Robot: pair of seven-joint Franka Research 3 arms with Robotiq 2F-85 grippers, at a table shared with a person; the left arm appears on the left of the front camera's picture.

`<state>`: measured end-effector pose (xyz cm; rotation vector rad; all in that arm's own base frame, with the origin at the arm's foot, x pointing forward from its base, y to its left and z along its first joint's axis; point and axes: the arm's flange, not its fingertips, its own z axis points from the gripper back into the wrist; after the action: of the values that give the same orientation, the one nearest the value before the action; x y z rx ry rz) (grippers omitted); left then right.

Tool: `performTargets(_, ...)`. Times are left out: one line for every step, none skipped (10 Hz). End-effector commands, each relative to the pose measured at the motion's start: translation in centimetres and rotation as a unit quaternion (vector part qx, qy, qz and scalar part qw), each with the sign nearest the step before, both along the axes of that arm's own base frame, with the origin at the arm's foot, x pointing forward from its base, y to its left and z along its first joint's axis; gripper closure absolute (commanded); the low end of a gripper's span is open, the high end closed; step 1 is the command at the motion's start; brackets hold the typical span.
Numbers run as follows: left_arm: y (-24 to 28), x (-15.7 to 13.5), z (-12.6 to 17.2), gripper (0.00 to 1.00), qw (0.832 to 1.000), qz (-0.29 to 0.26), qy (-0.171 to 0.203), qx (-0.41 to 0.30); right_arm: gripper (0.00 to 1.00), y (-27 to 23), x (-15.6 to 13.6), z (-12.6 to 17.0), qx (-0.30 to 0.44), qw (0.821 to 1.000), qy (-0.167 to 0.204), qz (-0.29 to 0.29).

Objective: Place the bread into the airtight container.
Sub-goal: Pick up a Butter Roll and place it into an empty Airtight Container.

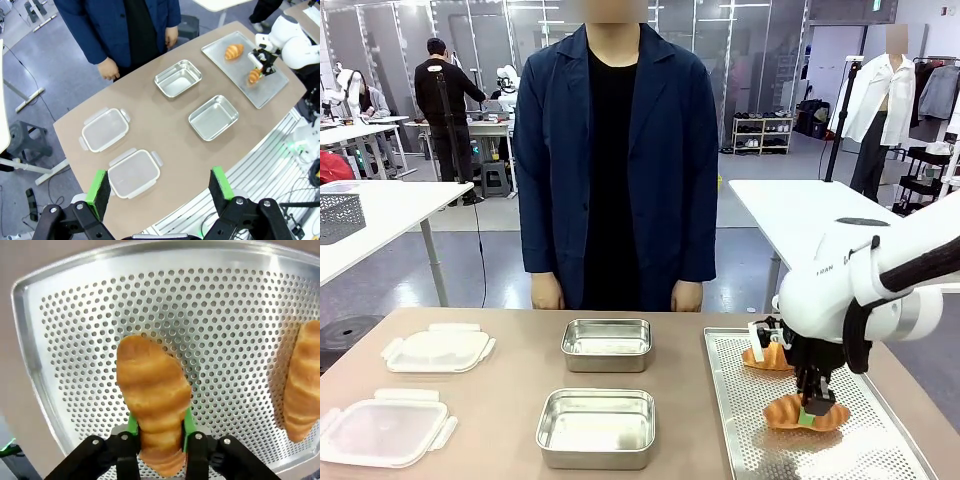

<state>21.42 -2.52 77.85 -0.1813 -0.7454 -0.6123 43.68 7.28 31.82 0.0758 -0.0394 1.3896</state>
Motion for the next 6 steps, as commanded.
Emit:
performTargets(0.0, 0.0, 0.0, 0.0, 1.0, -0.006, 0.0, 0.005, 0.63, 1.4, -0.3, 4.4, 0.004, 1.0, -0.014, -0.012)
performTargets(0.0, 0.0, 0.0, 0.0, 1.0, -0.006, 0.0, 0.005, 0.63, 2.8, -0.6, 7.3, 0.012, 0.999, -0.019, -0.045)
performTargets(0.0, 0.0, 0.0, 0.0, 1.0, -0.006, 0.0, 0.005, 0.63, 4.4, -1.0, 9.6, 0.018, 0.998, -0.014, -0.06)
performTargets(0.0, 0.0, 0.0, 0.0, 1.0, -0.006, 0.0, 0.005, 0.63, 6.8, -1.7, 11.4, 0.002, 0.998, -0.022, -0.059)
performTargets(0.0, 0.0, 0.0, 0.0, 1.0, -0.006, 0.0, 0.005, 0.63, 9.9, -2.4, 12.6, -0.004, 0.998, -0.027, -0.05)
performTargets(0.0, 0.0, 0.0, 0.0, 1.0, -0.006, 0.0, 0.005, 0.63, 13.0, -2.9, 13.2, -0.01, 0.998, -0.031, -0.049)
